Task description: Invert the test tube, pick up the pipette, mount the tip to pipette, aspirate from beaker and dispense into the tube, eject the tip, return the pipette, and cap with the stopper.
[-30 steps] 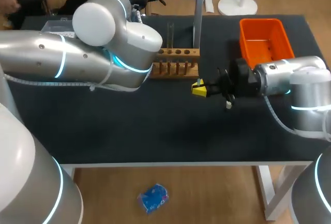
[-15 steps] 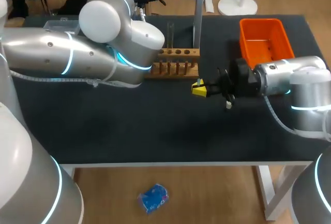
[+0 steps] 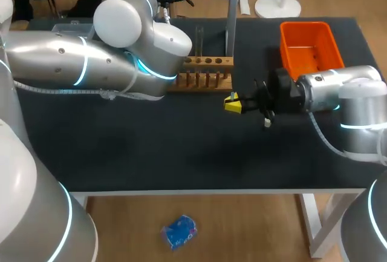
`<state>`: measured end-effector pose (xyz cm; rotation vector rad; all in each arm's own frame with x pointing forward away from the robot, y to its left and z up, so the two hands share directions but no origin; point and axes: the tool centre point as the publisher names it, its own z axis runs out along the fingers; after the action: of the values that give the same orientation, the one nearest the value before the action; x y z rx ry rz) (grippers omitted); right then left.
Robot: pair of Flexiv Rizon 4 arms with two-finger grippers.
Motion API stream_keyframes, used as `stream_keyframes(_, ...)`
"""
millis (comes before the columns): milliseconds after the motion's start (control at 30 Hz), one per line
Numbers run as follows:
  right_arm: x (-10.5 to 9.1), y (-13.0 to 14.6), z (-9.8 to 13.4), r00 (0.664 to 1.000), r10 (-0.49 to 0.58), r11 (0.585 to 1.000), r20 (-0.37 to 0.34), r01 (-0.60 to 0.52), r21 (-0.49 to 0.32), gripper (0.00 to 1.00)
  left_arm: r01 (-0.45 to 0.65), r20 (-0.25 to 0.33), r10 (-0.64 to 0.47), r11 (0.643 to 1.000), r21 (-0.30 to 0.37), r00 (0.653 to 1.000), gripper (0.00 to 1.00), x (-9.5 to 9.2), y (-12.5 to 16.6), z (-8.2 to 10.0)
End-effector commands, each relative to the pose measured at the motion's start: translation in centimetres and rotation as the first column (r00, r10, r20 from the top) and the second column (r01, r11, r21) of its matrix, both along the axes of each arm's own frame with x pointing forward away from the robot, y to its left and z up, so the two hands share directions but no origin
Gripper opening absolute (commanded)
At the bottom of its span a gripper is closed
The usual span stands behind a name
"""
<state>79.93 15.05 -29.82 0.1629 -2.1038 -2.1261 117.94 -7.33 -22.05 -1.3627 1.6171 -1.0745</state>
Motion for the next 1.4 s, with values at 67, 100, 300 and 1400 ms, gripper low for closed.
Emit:
stream_keyframes(67,0.0,0.0,0.1,1.000,0.000,1.000,0.000,0.000,-0.002,0.00,-0.004,-0.006,0.003,1.000,-0.005,1.000,0.50,0.2,-0.1,-0.5)
stream_keyframes(100,0.0,0.0,0.1,1.000,0.000,1.000,0.000,0.000,-0.002,0.00,-0.004,-0.006,0.004,1.000,-0.005,1.000,0.50,0.3,-0.1,-0.5)
stream_keyframes(300,0.0,0.0,0.1,1.000,0.000,1.000,0.000,0.000,-0.002,0.00,-0.007,-0.005,0.007,1.000,-0.010,1.000,0.49,0.4,0.0,-0.5)
stream_keyframes(1400,0.0,0.0,0.1,1.000,0.000,1.000,0.000,0.000,-0.002,0.00,-0.016,-0.015,0.015,1.000,-0.016,1.000,0.33,1.3,0.0,-1.1)
